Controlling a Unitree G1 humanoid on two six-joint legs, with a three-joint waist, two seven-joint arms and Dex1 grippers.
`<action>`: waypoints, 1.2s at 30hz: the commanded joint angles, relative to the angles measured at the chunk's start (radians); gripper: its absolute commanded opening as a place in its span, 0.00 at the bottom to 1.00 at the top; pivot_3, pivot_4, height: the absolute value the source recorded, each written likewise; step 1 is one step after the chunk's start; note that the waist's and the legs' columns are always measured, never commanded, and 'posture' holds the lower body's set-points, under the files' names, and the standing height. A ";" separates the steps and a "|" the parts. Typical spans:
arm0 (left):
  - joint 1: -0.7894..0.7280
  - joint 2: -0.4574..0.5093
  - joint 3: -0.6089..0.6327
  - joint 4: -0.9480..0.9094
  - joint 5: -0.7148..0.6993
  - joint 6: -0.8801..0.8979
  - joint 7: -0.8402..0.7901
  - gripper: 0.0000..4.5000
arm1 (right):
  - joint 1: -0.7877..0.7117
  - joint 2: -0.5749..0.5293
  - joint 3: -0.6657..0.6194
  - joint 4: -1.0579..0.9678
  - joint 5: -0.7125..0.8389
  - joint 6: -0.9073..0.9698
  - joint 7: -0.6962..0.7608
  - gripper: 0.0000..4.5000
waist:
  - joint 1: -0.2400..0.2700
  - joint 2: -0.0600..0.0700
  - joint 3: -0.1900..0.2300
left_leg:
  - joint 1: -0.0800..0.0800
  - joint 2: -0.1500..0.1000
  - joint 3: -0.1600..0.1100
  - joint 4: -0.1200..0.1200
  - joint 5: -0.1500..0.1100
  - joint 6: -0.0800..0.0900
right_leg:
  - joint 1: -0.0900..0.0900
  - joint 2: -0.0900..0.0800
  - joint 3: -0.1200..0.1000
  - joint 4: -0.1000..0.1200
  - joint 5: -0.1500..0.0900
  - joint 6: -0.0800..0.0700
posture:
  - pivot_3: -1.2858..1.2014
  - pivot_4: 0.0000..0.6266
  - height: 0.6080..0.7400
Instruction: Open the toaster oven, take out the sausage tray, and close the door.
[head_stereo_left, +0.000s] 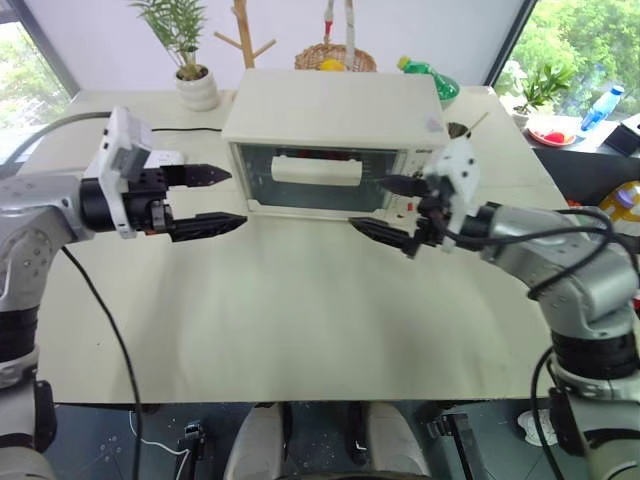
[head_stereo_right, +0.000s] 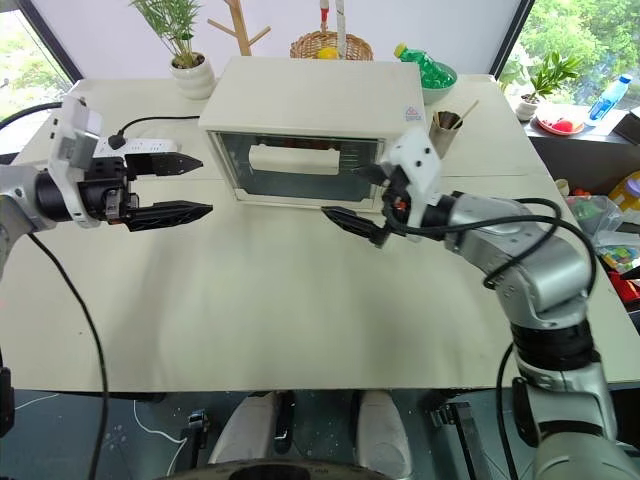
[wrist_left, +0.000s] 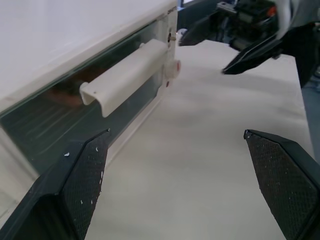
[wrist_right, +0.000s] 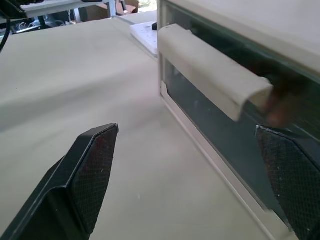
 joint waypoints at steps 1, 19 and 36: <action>-0.027 0.001 -0.001 0.013 0.019 -0.028 -0.021 1.00 | -0.048 0.039 0.021 0.042 -0.049 -0.039 -0.019 0.99 | 0.000 0.000 0.000 | 0.000 0.000 0.000 0.000 0.000 0.000 | 0.000 0.000 0.000 0.000 0.000 0.000 | 0.52 0.24 1.00; -0.027 -0.004 0.022 0.037 0.025 -0.033 -0.009 1.00 | -0.081 0.097 0.098 0.047 -0.067 -0.110 0.162 0.99 | -0.017 0.000 0.000 | 0.000 0.001 -0.001 0.001 0.000 0.000 | -0.001 0.001 0.000 0.002 0.000 0.000 | 0.52 0.24 1.00; -0.241 -0.088 -0.116 0.236 0.152 -0.125 -0.072 0.81 | 0.081 0.094 0.133 -0.051 -0.091 -0.101 0.168 1.00 | -0.019 0.000 0.000 | 0.000 0.002 -0.002 0.001 0.000 0.000 | -0.002 0.005 0.000 0.003 0.000 0.000 | 0.52 0.24 1.00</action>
